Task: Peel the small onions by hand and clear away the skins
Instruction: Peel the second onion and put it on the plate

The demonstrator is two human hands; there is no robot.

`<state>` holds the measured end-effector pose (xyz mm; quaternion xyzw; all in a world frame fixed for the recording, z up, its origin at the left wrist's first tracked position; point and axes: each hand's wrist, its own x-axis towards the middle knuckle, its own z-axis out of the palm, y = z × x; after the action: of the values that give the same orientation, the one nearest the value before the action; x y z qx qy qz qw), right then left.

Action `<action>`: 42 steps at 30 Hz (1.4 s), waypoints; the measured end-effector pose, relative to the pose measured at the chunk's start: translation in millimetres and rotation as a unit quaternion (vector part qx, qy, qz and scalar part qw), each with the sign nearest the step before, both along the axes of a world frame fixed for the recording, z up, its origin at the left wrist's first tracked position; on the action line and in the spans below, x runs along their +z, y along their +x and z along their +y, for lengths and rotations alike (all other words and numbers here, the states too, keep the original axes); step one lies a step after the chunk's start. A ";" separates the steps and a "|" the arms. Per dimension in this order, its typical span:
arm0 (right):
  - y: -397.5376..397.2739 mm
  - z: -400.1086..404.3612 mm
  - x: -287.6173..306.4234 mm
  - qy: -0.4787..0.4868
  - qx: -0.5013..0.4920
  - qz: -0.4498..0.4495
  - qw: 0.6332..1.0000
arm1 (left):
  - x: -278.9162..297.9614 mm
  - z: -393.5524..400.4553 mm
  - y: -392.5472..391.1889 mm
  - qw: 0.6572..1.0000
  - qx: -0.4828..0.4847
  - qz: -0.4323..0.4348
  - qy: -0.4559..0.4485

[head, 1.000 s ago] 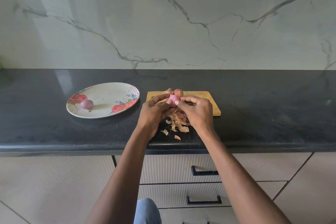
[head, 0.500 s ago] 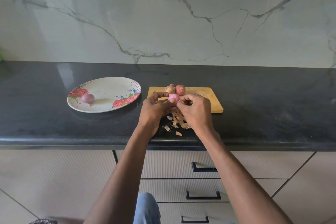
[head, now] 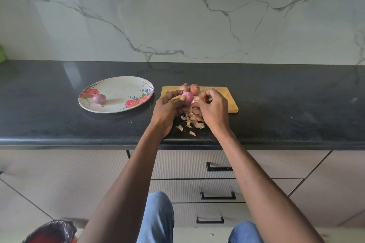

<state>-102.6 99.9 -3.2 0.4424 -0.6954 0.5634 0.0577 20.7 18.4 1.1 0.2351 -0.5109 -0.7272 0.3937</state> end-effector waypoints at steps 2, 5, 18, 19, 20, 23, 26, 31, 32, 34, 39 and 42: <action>0.7 3.6 2.8 -0.021 0.010 -0.004 1.000 | 1.8 1.0 1.5 1.000 -0.005 0.001 0.002; 4.7 5.2 4.3 -0.028 0.027 0.018 0.999 | 3.1 1.9 3.7 1.000 -0.019 0.018 0.004; 1.0 0.1 -2.6 -0.023 0.116 0.094 0.988 | -3.4 -5.6 2.3 0.999 -0.024 0.026 0.000; 2.0 0.8 -2.3 -0.022 0.115 0.101 0.988 | -3.7 -5.8 2.3 0.999 -0.023 0.022 0.000; 2.3 0.9 -2.6 -0.023 0.114 0.109 0.987 | -4.0 -6.4 2.2 1.000 -0.023 0.020 0.000; 1.9 -0.3 -2.3 -0.007 0.126 0.114 0.985 | -3.2 -6.5 1.7 1.000 -0.019 0.017 0.001; 0.7 -1.6 -4.3 -0.004 0.125 0.121 0.985 | -2.9 -5.9 1.2 1.000 -0.011 0.012 0.002; 2.2 0.7 -2.8 -0.002 0.117 0.125 0.985 | -1.6 -4.8 2.1 1.000 -0.009 0.012 0.002; 2.3 1.0 -2.5 0.000 0.116 0.124 0.985 | -0.3 -4.2 2.3 1.000 -0.009 0.017 0.007; 3.3 2.7 -1.9 0.001 0.110 0.118 0.987 | 2.3 -2.6 2.7 1.000 -0.012 0.026 0.013; 2.8 3.6 -1.0 -0.004 0.124 0.123 0.985 | 3.8 -0.5 3.7 0.999 -0.017 0.026 0.011; 2.3 2.5 -0.8 -0.008 0.124 0.134 0.983 | 2.5 -1.3 4.1 1.000 -0.015 0.016 -0.002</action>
<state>-100.3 102.4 -3.9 0.5962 -0.6164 0.5075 0.0837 24.8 17.1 3.6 0.2148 -0.5094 -0.7358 0.3911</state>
